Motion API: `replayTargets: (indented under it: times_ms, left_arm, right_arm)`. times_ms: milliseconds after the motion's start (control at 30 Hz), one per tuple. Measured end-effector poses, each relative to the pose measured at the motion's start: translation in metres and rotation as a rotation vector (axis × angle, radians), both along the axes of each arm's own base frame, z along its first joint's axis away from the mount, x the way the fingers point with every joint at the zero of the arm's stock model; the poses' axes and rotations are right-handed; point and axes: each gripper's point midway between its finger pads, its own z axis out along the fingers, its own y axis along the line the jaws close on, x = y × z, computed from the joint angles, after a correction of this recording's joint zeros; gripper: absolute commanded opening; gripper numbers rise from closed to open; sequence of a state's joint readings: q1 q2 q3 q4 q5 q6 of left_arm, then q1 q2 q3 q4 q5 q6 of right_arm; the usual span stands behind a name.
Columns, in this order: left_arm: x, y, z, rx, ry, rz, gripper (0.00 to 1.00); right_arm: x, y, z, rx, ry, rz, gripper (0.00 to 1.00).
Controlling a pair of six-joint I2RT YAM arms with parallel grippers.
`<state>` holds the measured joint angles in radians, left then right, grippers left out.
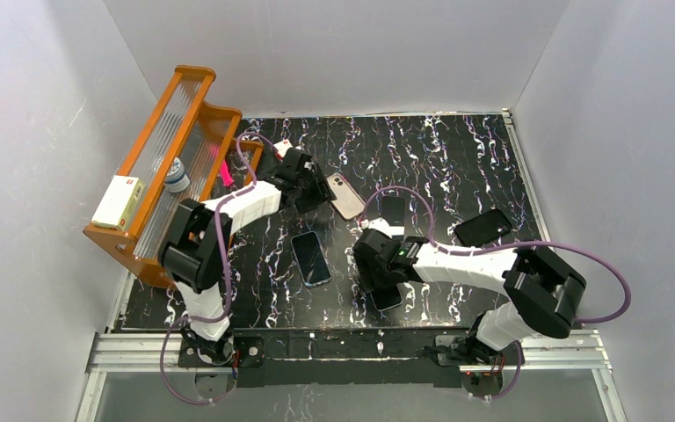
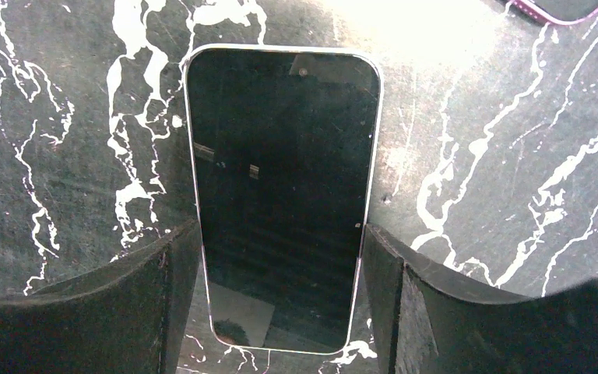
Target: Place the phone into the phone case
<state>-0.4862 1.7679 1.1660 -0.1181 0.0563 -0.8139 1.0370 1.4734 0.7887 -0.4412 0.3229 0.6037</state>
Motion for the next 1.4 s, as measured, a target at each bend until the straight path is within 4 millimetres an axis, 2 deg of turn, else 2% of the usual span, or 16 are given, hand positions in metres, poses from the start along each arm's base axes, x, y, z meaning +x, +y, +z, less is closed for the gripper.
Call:
replayTargets:
  times_ms: [167, 367, 567, 700, 867, 967, 1133, 1400]
  left_arm:
    - [0.020, -0.011, -0.017, -0.002, 0.003, 0.013, 0.54]
    - [0.032, -0.016, -0.045, 0.010, 0.031, 0.029, 0.45]
    - [0.044, -0.022, -0.047, -0.001, 0.017, 0.031, 0.37]
    - [0.046, -0.023, -0.049, 0.002, 0.017, 0.029, 0.28]
    - [0.046, -0.024, -0.052, 0.018, 0.027, 0.016, 0.08]
    - [0.043, -0.023, -0.055, 0.041, 0.034, 0.002, 0.00]
    - [0.035, -0.020, -0.054, 0.066, 0.040, -0.024, 0.00]
    - [-0.027, -0.019, -0.046, 0.122, 0.086, -0.126, 0.00]
  right_arm:
    - [-0.002, -0.008, 0.001, -0.019, 0.001, -0.035, 0.61]
    - [-0.001, -0.014, 0.007, -0.017, -0.016, -0.064, 0.58]
    - [-0.002, -0.016, 0.012, 0.000, -0.025, -0.077, 0.57]
    - [-0.002, -0.016, 0.012, 0.003, -0.025, -0.083, 0.57]
    - [-0.002, -0.016, 0.012, 0.004, -0.025, -0.085, 0.55]
    - [-0.001, -0.015, 0.015, 0.015, -0.032, -0.086, 0.55]
    - [0.001, -0.013, 0.028, 0.056, -0.058, -0.089, 0.54]
    - [0.003, -0.009, 0.045, 0.124, -0.088, -0.109, 0.52]
